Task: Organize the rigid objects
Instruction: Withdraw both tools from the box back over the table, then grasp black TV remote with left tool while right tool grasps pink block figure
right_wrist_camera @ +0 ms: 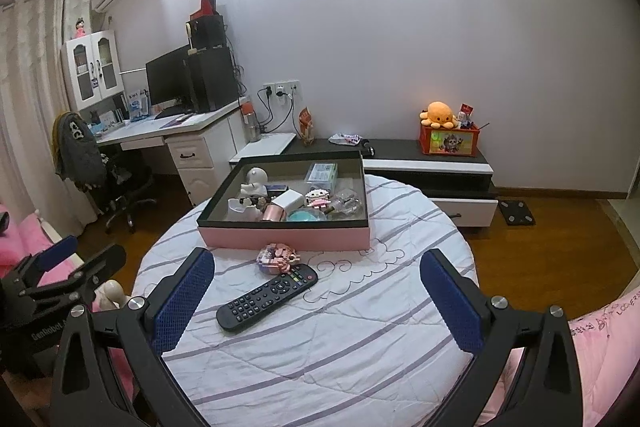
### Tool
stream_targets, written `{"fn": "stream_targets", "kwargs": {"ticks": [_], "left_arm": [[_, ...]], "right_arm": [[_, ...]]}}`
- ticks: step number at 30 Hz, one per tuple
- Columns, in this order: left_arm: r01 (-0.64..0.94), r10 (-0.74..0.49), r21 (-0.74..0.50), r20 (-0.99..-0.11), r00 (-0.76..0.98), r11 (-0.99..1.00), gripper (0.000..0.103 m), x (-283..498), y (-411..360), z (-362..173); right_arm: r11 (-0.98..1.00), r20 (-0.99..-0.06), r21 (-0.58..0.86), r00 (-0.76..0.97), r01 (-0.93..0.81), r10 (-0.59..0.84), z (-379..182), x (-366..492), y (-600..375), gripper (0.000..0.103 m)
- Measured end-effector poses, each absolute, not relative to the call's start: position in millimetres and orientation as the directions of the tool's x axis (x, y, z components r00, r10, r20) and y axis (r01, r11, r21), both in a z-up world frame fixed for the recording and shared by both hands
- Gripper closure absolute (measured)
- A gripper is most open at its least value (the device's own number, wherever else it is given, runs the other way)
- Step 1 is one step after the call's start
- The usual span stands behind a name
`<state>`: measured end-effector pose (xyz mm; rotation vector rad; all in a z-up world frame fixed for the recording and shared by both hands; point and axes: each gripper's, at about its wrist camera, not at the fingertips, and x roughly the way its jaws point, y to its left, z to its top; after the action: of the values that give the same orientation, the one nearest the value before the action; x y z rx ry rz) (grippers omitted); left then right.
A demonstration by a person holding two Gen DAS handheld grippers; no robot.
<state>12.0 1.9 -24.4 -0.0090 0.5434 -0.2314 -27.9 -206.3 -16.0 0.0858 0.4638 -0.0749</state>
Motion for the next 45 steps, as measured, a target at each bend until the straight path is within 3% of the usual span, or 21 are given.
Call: {"fn": "stream_targets", "kwargs": {"ticks": [18, 21, 22, 23, 32, 45], "left_arm": [[0.416, -0.318, -0.049, -0.726, 0.61, 0.908, 0.0, 96.2, -76.3, -148.8], [0.44, -0.327, -0.068, -0.769, 0.549, 0.896, 0.009, 113.2, -86.3, -167.4], [0.444, -0.33, -0.078, -0.784, 0.526, 0.893, 0.018, 117.2, -87.9, -172.0], [0.446, -0.326, -0.082, -0.799, 0.505, 0.891, 0.018, 121.3, -90.1, -177.4], [0.462, -0.376, -0.126, -0.78, 0.501, 0.878, 0.05, 122.4, -86.2, -172.8], [0.452, -0.421, -0.196, -0.772, 0.476, 0.871, 0.058, 119.8, -65.4, -169.6]], "right_arm": [[0.99, -0.567, 0.088, 0.823, 0.112, -0.043, -59.7, 56.1, -224.1, 0.0], [0.989, -0.591, 0.092, 0.806, 0.116, -0.039, -70.6, 71.2, -226.1, 0.0], [0.989, -0.599, 0.091, 0.8, 0.117, -0.039, -74.3, 75.8, -226.3, 0.0], [0.989, -0.607, 0.09, 0.794, 0.117, -0.038, -78.2, 80.3, -226.8, 0.0], [0.988, -0.666, 0.108, 0.746, 0.109, -0.009, -112.5, 117.4, -225.9, 0.0], [0.991, -0.704, 0.11, 0.71, 0.074, 0.025, -132.9, 147.8, -211.9, 0.0]]}}
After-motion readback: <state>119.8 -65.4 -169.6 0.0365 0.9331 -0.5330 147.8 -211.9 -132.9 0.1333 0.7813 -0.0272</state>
